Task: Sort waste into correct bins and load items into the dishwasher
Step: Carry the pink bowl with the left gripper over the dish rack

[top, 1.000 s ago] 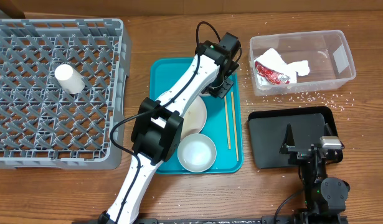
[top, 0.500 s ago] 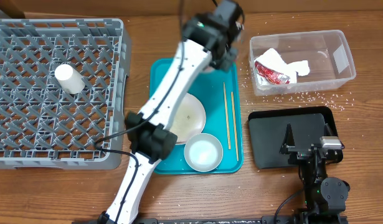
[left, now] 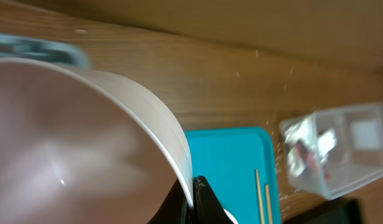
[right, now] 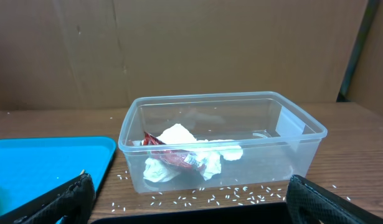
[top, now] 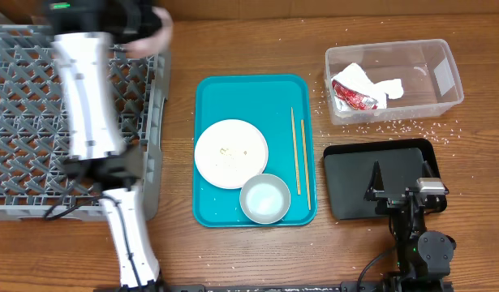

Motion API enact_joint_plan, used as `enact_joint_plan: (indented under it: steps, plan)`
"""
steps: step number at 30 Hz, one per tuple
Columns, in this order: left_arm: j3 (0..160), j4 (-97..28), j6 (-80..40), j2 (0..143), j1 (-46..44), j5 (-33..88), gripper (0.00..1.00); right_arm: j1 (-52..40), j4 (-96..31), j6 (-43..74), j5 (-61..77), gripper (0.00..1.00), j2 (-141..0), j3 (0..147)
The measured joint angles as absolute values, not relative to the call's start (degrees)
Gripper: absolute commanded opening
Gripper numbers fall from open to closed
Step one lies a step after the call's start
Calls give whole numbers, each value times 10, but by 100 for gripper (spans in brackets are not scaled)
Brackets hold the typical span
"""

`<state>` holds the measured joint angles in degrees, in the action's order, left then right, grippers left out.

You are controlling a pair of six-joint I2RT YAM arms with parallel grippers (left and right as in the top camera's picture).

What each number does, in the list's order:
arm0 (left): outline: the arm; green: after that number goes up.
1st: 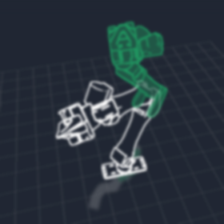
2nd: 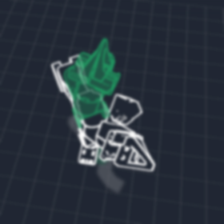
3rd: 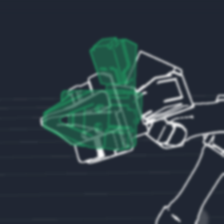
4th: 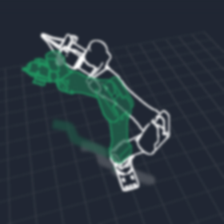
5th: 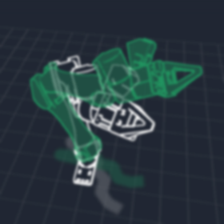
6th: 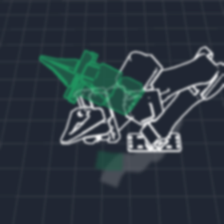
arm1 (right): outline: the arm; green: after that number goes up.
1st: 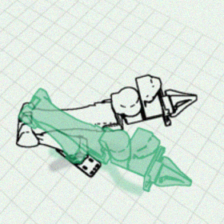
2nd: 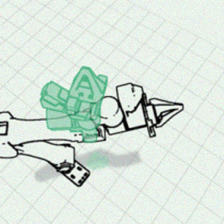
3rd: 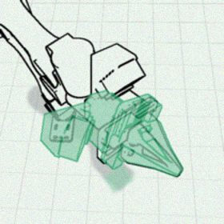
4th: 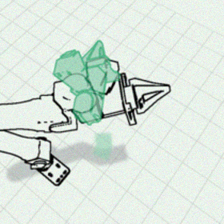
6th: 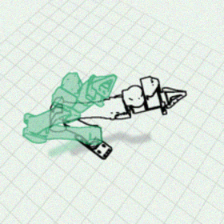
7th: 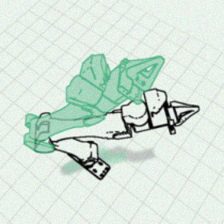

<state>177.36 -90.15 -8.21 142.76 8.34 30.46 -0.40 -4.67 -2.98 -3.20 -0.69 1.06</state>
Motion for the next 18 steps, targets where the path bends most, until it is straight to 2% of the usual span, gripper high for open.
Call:
enact_joint_plan:
  steps: [4,9,16,18]
  plan:
    - [1727,-886,-85,1428,212,411,4,-4,-47,-30,-32,100,-7,11]
    - [1639,-854,-61,1428,322,533,4,-4,-47,-30,-32,100,-7,11]
    - [1493,-736,-28,1428,410,693,4,-4,-47,-30,-32,100,-7,11]
    - [1438,-641,-27,1428,429,767,4,-4,-46,-30,-32,100,-7,11]
